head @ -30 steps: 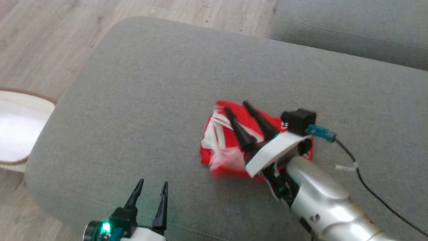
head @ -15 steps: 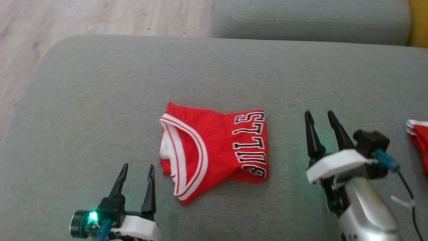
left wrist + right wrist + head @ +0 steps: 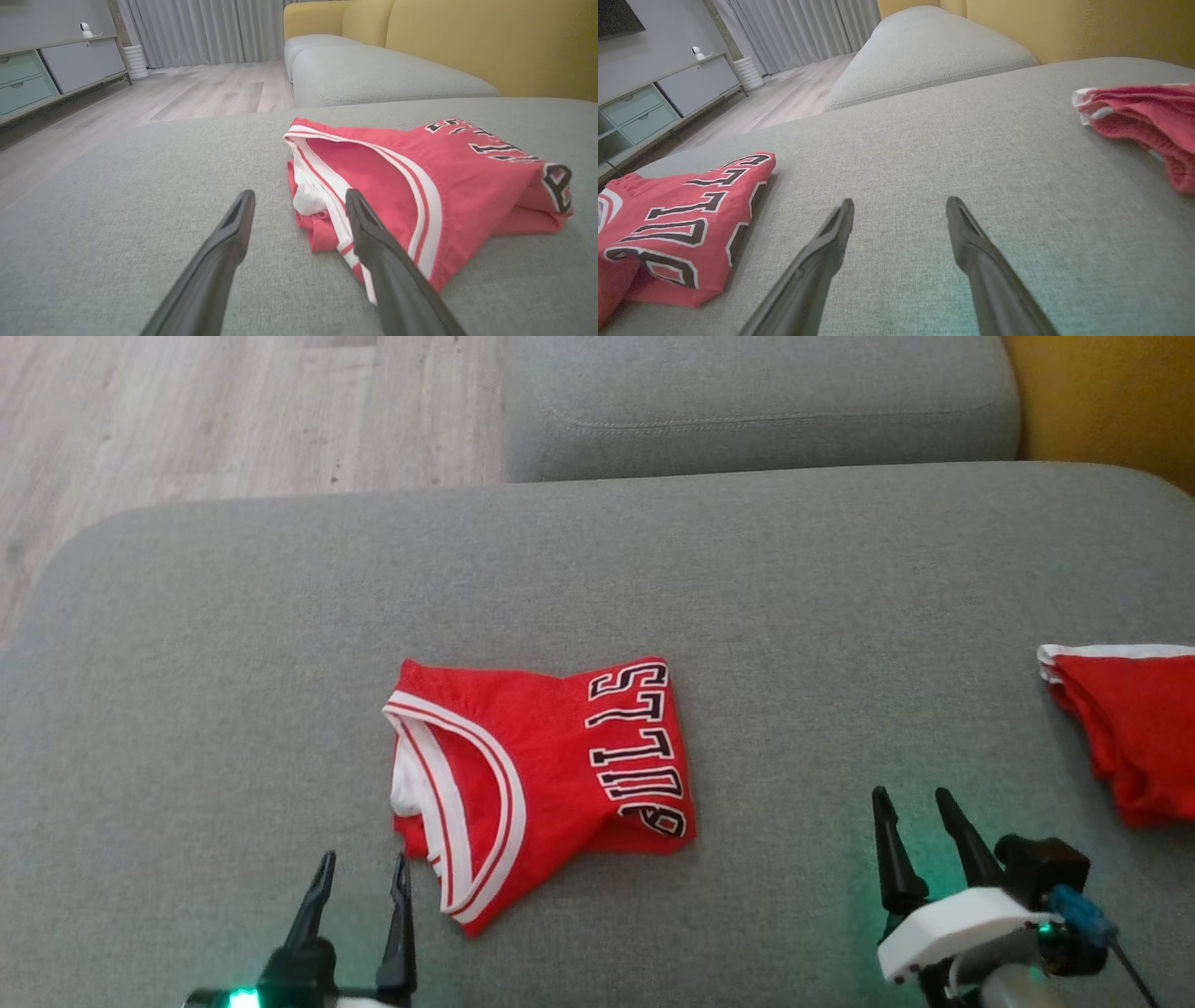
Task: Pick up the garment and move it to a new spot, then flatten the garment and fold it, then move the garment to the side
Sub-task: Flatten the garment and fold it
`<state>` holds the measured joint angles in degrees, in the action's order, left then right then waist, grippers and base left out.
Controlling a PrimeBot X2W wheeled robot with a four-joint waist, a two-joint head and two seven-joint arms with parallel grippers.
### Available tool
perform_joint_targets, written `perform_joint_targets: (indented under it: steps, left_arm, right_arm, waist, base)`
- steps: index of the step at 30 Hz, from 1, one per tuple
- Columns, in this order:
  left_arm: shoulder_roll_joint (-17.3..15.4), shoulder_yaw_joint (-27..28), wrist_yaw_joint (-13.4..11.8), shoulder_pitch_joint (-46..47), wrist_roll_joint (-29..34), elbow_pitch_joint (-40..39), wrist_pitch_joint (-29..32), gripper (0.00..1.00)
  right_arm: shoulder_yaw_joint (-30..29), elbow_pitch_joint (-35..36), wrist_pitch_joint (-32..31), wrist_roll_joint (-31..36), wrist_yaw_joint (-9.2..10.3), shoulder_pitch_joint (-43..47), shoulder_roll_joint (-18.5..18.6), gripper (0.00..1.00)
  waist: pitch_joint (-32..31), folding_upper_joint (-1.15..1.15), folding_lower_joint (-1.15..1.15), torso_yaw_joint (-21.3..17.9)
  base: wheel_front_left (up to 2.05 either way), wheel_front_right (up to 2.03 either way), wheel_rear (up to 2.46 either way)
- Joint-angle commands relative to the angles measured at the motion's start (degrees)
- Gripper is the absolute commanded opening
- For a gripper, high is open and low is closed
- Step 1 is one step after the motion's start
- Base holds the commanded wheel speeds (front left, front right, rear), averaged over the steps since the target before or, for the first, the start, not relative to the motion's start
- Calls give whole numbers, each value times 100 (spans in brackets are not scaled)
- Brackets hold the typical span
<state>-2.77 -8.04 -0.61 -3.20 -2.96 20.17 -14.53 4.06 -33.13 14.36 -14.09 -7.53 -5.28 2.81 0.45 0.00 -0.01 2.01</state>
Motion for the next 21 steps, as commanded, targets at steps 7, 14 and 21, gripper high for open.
perform_joint_targets:
  steps: [7,14,21]
  left_arm:
    - [-10,168,-1,92,41,-212,-47,100]
    - [-10,-20,87,248,-9,-156,-47,100]
    - [-10,-157,139,275,-59,-53,-47,100]
  right_arm:
    - [337,338,63,54,4,-210,7,100]
    - [2177,651,63,330,4,-509,7,100]
    - [3704,326,63,239,4,-1018,7,100]
  waist:
    - [11,0,1,27]
    - [165,0,1,405]
    - [249,0,1,861]
  base:
    - [0,0,0]
    - [0,0,0]
    - [0,0,0]
